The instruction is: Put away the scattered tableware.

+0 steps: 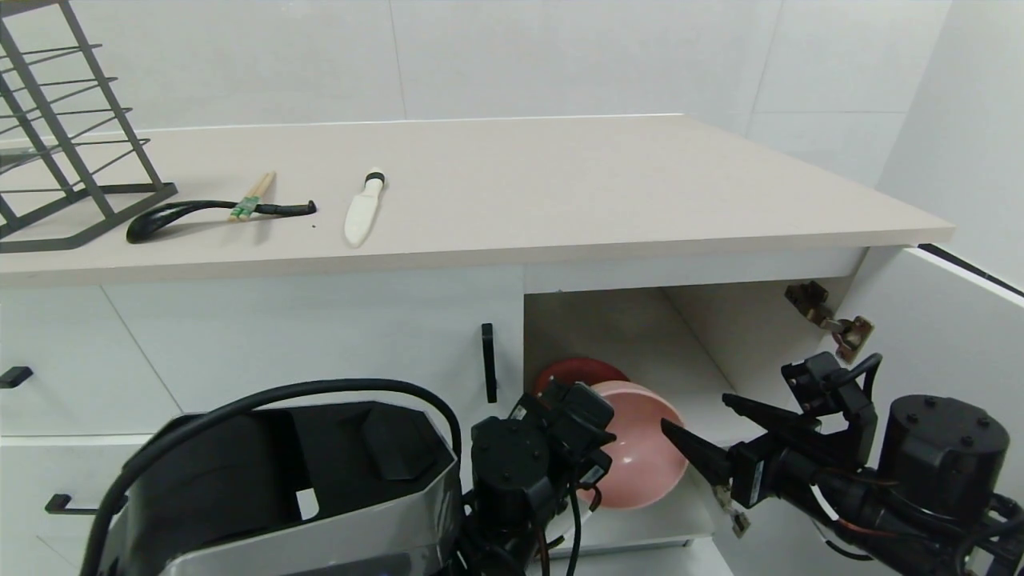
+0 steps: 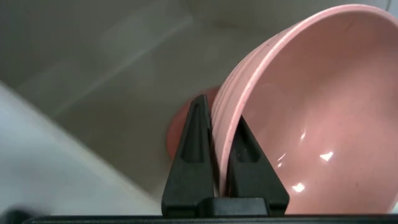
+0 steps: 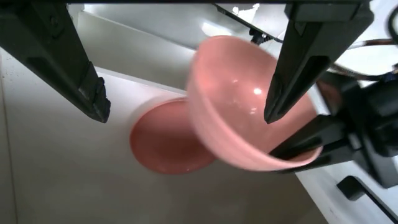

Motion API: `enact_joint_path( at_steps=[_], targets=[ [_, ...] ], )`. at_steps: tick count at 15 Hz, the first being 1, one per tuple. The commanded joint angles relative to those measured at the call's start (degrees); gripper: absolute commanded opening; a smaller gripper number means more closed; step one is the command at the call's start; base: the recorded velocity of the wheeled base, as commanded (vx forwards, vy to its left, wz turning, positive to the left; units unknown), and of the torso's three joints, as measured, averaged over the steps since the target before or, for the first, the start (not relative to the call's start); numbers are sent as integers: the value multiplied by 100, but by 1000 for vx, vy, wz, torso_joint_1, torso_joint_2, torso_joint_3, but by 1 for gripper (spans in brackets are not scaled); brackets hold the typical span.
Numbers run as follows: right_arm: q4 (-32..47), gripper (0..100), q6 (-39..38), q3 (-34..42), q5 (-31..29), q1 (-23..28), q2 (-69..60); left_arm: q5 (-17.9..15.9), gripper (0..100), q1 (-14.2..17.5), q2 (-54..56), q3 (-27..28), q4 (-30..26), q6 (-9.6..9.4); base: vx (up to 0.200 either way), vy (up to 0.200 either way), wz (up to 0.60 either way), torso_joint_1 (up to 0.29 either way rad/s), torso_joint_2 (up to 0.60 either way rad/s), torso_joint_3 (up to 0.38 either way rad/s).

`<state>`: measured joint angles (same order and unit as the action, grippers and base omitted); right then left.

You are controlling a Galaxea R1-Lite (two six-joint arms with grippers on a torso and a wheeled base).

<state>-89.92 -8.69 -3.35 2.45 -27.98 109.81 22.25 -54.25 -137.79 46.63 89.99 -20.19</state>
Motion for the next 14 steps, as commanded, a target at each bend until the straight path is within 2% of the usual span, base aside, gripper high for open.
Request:
enact_joint_path(
  at_steps=[1,2,4,7,9,12,14],
  targets=[
    [-8,100,-1,-8,1,-6,102,16,0,-7,-64,312,1,41,0,0,0,0,0,0],
    [-8,100,-1,-25,1,20,119,52,0,-7,-46,496,1,103,0,0,0,0,0,0],
    [-8,100,-1,-51,1,108,119,96,0,-33,-11,716,1,393,0,0,0,0,0,0],
    [-8,100,-1,-192,1,469,111,509,0,-104,-11,1076,1,656,0,0,0,0,0,0],
    [-8,100,-1,-271,-8,609,111,544,0,-235,-2,1103,1,876,0,0,0,0,0,0],
    [-8,100,-10,-342,-8,750,93,614,0,-420,-2,1112,1,920,0,0,0,0,0,0],
    [-8,100,-10,-342,-8,767,75,614,0,-429,7,1120,1,920,0,0,0,0,0,0]
  ],
)
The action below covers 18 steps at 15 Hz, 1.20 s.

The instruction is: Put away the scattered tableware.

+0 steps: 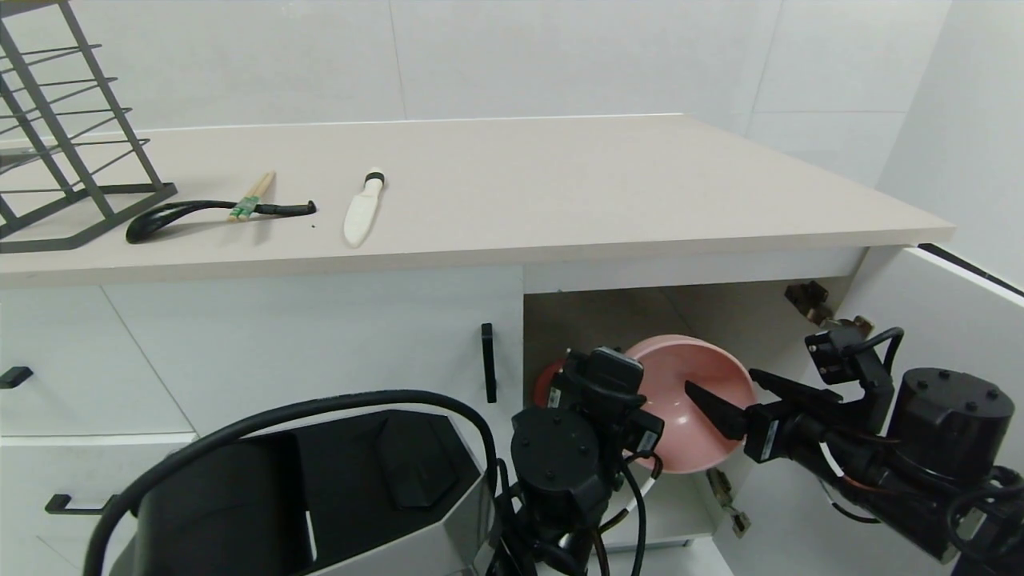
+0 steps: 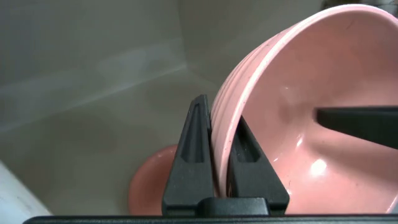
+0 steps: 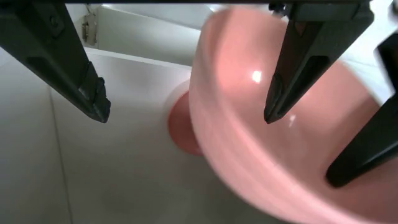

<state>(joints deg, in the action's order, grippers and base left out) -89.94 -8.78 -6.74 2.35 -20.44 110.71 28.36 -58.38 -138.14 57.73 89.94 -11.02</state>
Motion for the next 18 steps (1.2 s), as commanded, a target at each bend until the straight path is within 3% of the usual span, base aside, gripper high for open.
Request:
enact_joint_path(
  at_steps=[1,2,3,8,9,18],
  targets=[
    [-6,100,-1,-3,2,40,-32,12,0,-7,68,10,6,12,0,0,0,0,0,0],
    [-6,100,-1,6,2,40,-32,12,0,-7,77,10,6,12,0,0,0,0,0,0],
    [-6,0,-1,6,2,32,-32,12,0,-7,77,10,6,12,0,0,0,0,0,0],
    [-6,0,-1,59,2,-329,-243,12,0,-15,68,62,6,12,0,0,0,0,0,0],
    [-6,0,-1,68,2,-373,-243,-5,100,-24,68,27,6,12,0,0,0,0,0,0],
    [-6,0,-10,-91,2,67,99,-5,100,-244,446,-245,6,-23,0,0,0,0,0,0]
  ],
)
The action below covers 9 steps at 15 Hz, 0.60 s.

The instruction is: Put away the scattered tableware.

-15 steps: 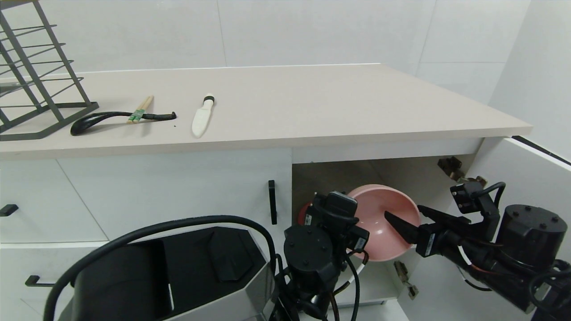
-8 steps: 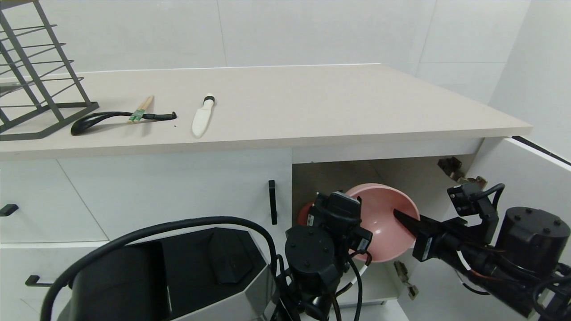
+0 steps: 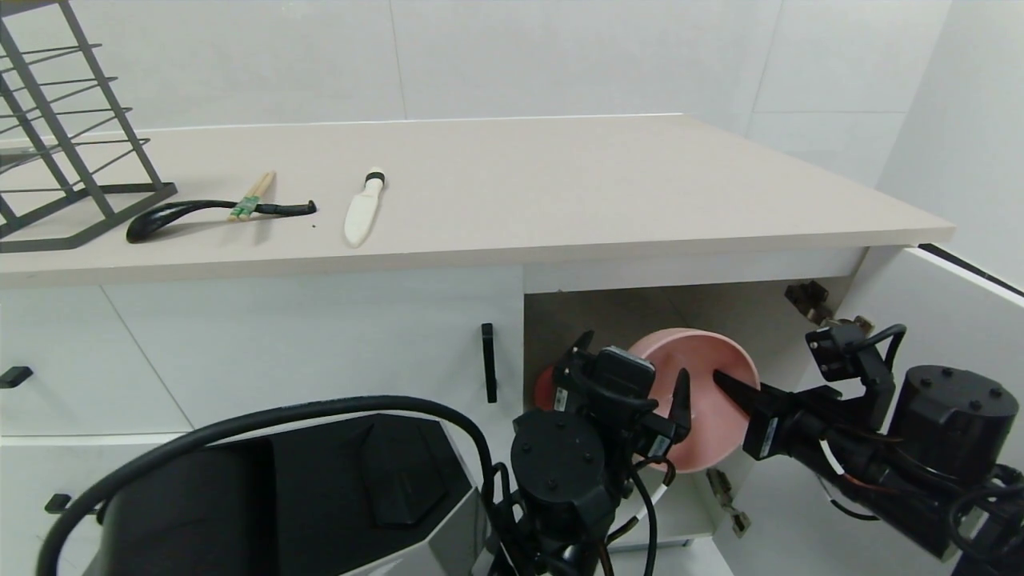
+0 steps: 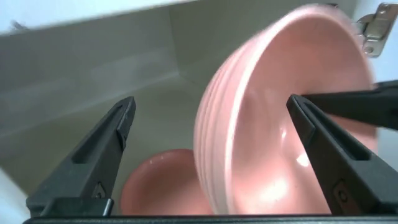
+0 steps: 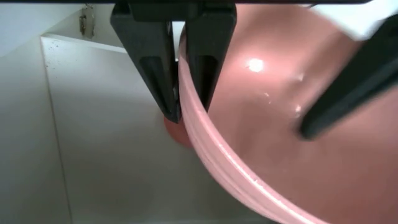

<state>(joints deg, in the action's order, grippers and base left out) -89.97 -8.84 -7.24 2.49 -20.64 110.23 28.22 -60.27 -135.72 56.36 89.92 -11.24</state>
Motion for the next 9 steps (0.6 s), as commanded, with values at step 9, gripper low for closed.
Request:
enact_joint_path(
  at_steps=[9],
  targets=[
    [-3,0,5,-84,-11,218,623,-62,100,-363,1592,-2190,8,236,0,0,0,0,0,0]
  ],
)
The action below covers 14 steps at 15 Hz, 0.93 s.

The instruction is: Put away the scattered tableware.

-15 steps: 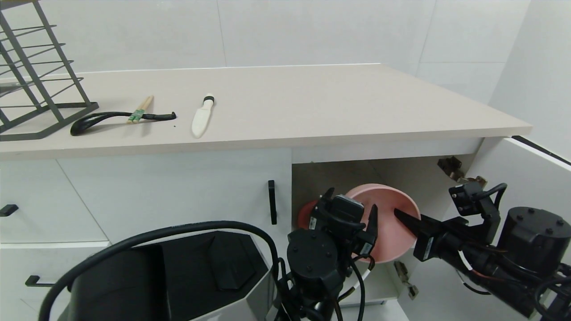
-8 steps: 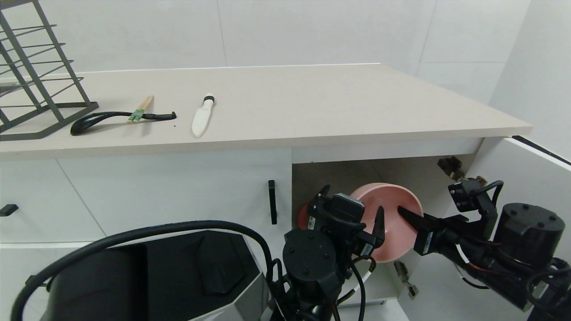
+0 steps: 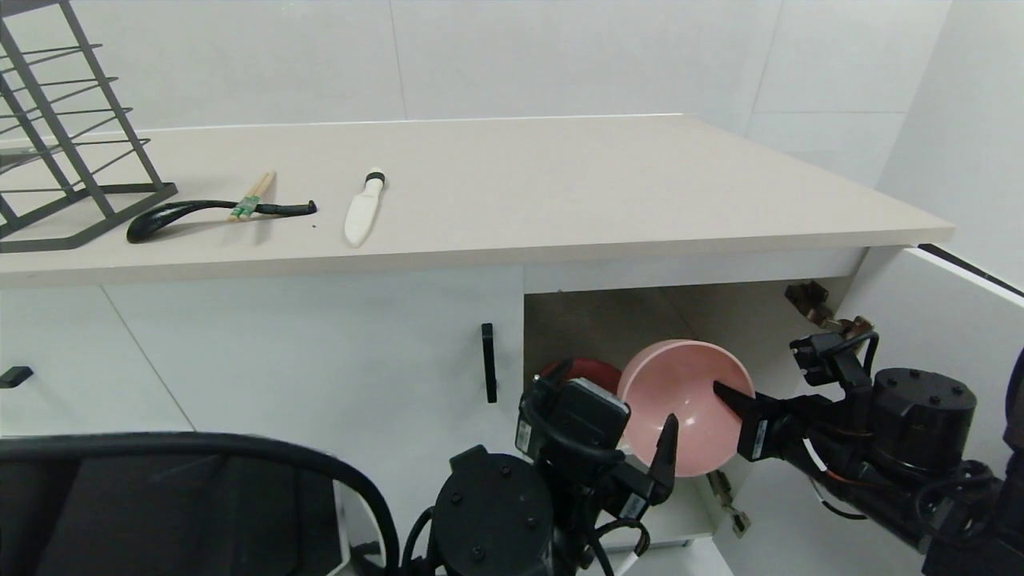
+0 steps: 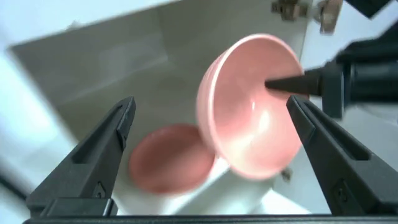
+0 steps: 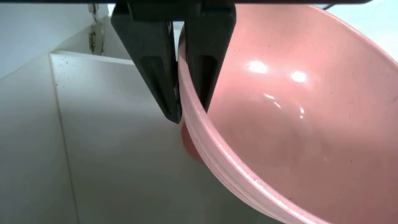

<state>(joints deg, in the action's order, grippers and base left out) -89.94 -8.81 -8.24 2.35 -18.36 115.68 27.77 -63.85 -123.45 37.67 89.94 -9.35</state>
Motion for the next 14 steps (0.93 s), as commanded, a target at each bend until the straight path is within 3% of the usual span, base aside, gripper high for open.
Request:
enact_joint_path(
  at_steps=[1,2,3,9,10,13,14],
  targets=[
    [-6,0,2,24,2,-19,60,-52,100,31,410,-427,6,47,0,0,0,0,0,0],
    [-6,0,2,42,2,-27,60,-202,100,84,489,-576,6,74,0,0,0,0,0,0],
    [-6,0,11,77,2,-27,51,-703,100,224,709,-963,6,144,0,0,0,0,0,0],
    [-6,0,556,473,2,-19,34,-2294,100,716,1447,-2079,6,118,0,0,0,0,0,0],
    [-6,0,583,596,2,-19,34,-2689,100,813,1561,-2282,6,74,0,0,0,0,0,0],
    [-6,0,556,613,-7,-1,16,-2953,100,980,1623,-2422,6,47,0,0,0,0,0,0],
    [-6,0,547,622,-7,-1,16,-3269,100,1042,1675,-2528,6,39,0,0,0,0,0,0]
  ],
)
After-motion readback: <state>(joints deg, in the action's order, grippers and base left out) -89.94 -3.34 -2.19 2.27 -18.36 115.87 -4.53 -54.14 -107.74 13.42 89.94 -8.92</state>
